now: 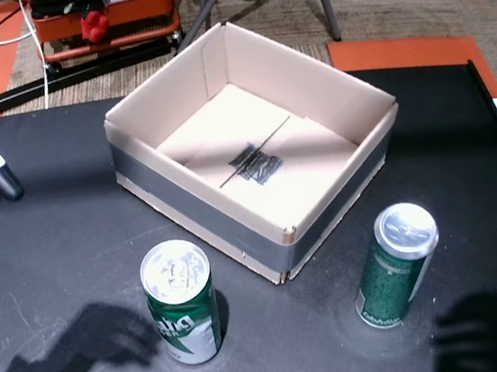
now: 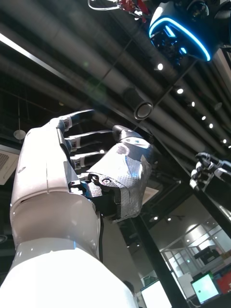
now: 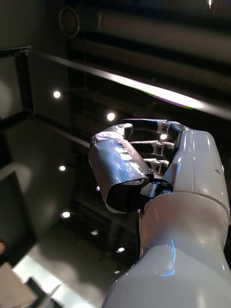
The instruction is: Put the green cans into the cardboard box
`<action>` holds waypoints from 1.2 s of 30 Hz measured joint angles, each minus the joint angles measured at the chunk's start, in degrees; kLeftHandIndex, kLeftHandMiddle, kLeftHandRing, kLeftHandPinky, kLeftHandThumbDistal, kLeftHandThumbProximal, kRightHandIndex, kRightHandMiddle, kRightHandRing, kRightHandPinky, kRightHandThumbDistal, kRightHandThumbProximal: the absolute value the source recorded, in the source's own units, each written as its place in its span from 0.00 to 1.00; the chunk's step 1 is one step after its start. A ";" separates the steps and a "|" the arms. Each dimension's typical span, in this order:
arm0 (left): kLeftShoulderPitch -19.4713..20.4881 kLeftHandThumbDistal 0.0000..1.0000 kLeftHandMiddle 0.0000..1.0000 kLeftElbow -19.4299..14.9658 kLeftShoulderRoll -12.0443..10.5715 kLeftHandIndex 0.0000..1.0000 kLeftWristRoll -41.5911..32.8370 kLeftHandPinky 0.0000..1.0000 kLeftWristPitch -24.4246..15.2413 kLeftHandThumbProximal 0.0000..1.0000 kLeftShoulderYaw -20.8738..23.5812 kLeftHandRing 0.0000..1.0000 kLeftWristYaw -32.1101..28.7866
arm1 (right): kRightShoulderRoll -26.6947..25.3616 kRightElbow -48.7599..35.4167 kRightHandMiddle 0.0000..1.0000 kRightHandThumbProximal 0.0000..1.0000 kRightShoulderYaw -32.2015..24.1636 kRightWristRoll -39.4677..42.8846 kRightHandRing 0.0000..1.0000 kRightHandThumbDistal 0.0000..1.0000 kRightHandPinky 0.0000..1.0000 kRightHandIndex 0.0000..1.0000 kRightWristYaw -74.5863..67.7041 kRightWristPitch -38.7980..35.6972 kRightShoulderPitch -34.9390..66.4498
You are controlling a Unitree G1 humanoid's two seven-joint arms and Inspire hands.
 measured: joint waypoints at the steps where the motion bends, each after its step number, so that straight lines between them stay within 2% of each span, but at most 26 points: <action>1: -0.01 0.27 0.55 0.02 -0.03 0.42 0.00 0.78 -0.05 0.05 0.00 0.63 0.00 | -1.24 1.28 0.24 0.18 1.57 0.36 0.27 0.52 0.32 0.13 -0.67 0.08 -0.03; 2: 0.01 0.31 0.53 0.03 0.06 0.40 0.01 0.76 -0.12 0.02 -0.09 0.61 0.00 | -2.06 2.81 0.19 0.11 3.06 1.03 0.21 0.53 0.28 0.06 -1.43 0.09 -0.20; 3: 0.00 0.34 0.54 0.05 0.20 0.42 0.03 0.76 -0.18 0.01 -0.18 0.61 0.00 | -1.77 4.57 0.13 0.09 4.15 2.11 0.15 0.51 0.25 0.01 -2.74 0.02 -0.75; 5: -0.02 0.33 0.58 0.15 0.28 0.46 0.04 0.79 -0.29 0.00 -0.30 0.64 0.00 | -0.35 5.38 0.13 0.10 5.77 3.21 0.15 0.46 0.22 0.03 -4.75 3.33 -0.88; 6: -0.03 0.39 0.56 0.20 0.30 0.44 0.03 0.78 -0.24 0.00 -0.41 0.61 0.00 | -0.61 4.95 0.30 0.20 6.41 2.82 0.37 0.68 0.40 0.24 -4.71 6.68 -0.52; 7: -0.09 0.34 0.56 0.24 0.25 0.45 0.02 0.75 -0.04 0.00 -0.51 0.61 0.00 | -1.61 4.26 0.50 0.25 6.19 0.82 0.59 0.92 0.60 0.48 -4.30 10.33 -0.04; 8: -0.05 0.31 0.55 0.25 0.30 0.43 0.07 0.74 0.60 0.00 -0.76 0.60 0.00 | -3.32 3.51 0.64 0.27 4.74 -2.77 0.70 0.98 0.69 0.60 -3.80 13.66 0.61; 9: 0.04 0.33 0.51 0.23 0.45 0.40 0.13 0.73 1.41 0.00 -0.92 0.57 0.00 | -4.73 2.66 0.73 0.28 2.81 -6.49 0.78 1.00 0.77 0.69 -3.61 16.05 1.46; 10: 0.14 0.29 0.54 0.20 0.66 0.42 0.13 0.75 2.04 0.02 -0.98 0.61 0.00 | -5.77 1.92 0.82 0.28 0.60 -9.93 0.87 1.00 0.86 0.76 -3.83 18.33 2.42; 11: 0.15 0.25 0.55 0.19 0.75 0.44 0.13 0.75 2.02 0.04 -0.98 0.62 0.00 | -6.14 1.37 0.87 0.28 -0.76 -12.35 0.92 1.00 0.94 0.81 -4.51 19.94 3.25; 12: 0.20 0.26 0.54 0.18 0.97 0.44 0.17 0.76 1.78 0.02 -1.00 0.61 0.00 | -6.19 1.16 0.89 0.29 -1.13 -14.10 0.94 1.00 0.98 0.84 -5.09 21.44 3.89; 13: 0.25 0.32 0.52 0.18 1.42 0.41 0.28 0.79 1.46 0.00 -0.97 0.59 0.00 | -6.17 1.14 0.91 0.32 -1.01 -15.05 0.97 1.00 1.00 0.86 -5.57 22.79 4.28; 15: 0.22 0.36 0.49 0.17 1.79 0.38 0.35 0.78 1.40 0.00 -0.63 0.57 0.00 | -5.79 1.08 0.91 0.36 0.05 -16.17 0.96 1.00 1.00 0.85 -6.09 24.33 4.46; 17: 0.22 0.32 0.53 0.18 1.05 0.41 0.11 0.77 0.93 0.00 -0.35 0.60 0.00 | -5.31 1.12 0.88 0.34 1.48 -15.82 0.93 1.00 0.99 0.81 -6.89 24.96 4.44; 20: 0.22 0.35 0.49 0.23 0.59 0.37 0.04 0.77 0.72 0.00 -0.37 0.56 0.00 | -5.16 1.21 0.83 0.31 3.89 -13.78 0.88 1.00 0.98 0.77 -7.13 25.52 4.44; 24: 0.19 0.27 0.56 0.23 0.81 0.43 -0.04 0.76 1.49 0.01 -0.72 0.64 0.00 | -5.41 0.81 0.76 0.33 6.33 -10.45 0.81 1.00 0.91 0.72 -6.68 28.49 4.51; 25: 0.18 0.29 0.55 0.23 1.07 0.42 0.03 0.75 1.58 0.01 -0.92 0.63 0.00 | -5.49 0.68 0.74 0.32 7.07 -8.98 0.79 1.00 0.91 0.72 -6.21 29.87 4.50; 26: 0.17 0.35 0.56 0.24 1.31 0.43 0.04 0.75 1.58 0.00 -0.96 0.62 0.00 | -5.59 0.68 0.72 0.32 7.79 -7.29 0.78 1.00 0.90 0.70 -5.48 31.14 4.49; 28: 0.05 0.40 0.55 0.26 1.12 0.43 -0.15 0.78 1.57 0.00 -0.33 0.60 0.00 | -5.72 1.58 0.71 0.35 8.57 -4.54 0.77 1.00 0.89 0.69 -4.02 33.25 4.25; 29: 0.00 0.38 0.57 0.28 0.68 0.45 -0.53 0.79 1.56 0.01 0.08 0.61 0.00 | -5.75 2.33 0.71 0.37 8.63 -3.95 0.77 1.00 0.88 0.69 -3.63 33.85 4.03; 30: 0.00 0.30 0.61 0.29 0.25 0.51 -0.89 0.83 1.71 0.09 0.26 0.66 0.00 | -5.75 2.92 0.70 0.37 8.67 -3.58 0.77 1.00 0.87 0.69 -3.42 34.29 3.88; 31: 0.05 0.27 0.63 0.30 0.11 0.53 -0.98 0.84 1.83 0.13 0.19 0.68 0.00 | -5.74 3.45 0.70 0.36 8.67 -3.53 0.76 1.00 0.86 0.69 -3.26 34.55 3.63; 32: 0.07 0.35 0.59 0.31 0.38 0.48 -0.89 0.82 1.90 0.06 -0.18 0.64 0.00 | -5.74 4.20 0.69 0.33 8.66 -3.53 0.76 1.00 0.86 0.68 -3.10 34.78 3.29; 33: 0.03 0.37 0.59 0.31 0.64 0.46 -0.87 0.79 1.91 0.02 -0.29 0.64 0.00 | -5.70 4.76 0.68 0.31 8.66 -3.53 0.75 1.00 0.85 0.67 -3.04 35.13 3.03; 34: 0.03 0.32 0.58 0.31 0.77 0.48 -0.89 0.78 1.91 0.05 -0.22 0.64 0.00 | -5.67 5.41 0.68 0.32 8.62 -3.53 0.75 1.00 0.84 0.66 -3.03 35.79 2.77; 36: 0.10 0.26 0.58 0.33 0.85 0.49 -0.80 0.79 1.98 0.02 -0.20 0.65 0.00 | -5.65 7.32 0.65 0.29 8.47 -3.57 0.72 1.00 0.83 0.64 -3.02 37.62 2.03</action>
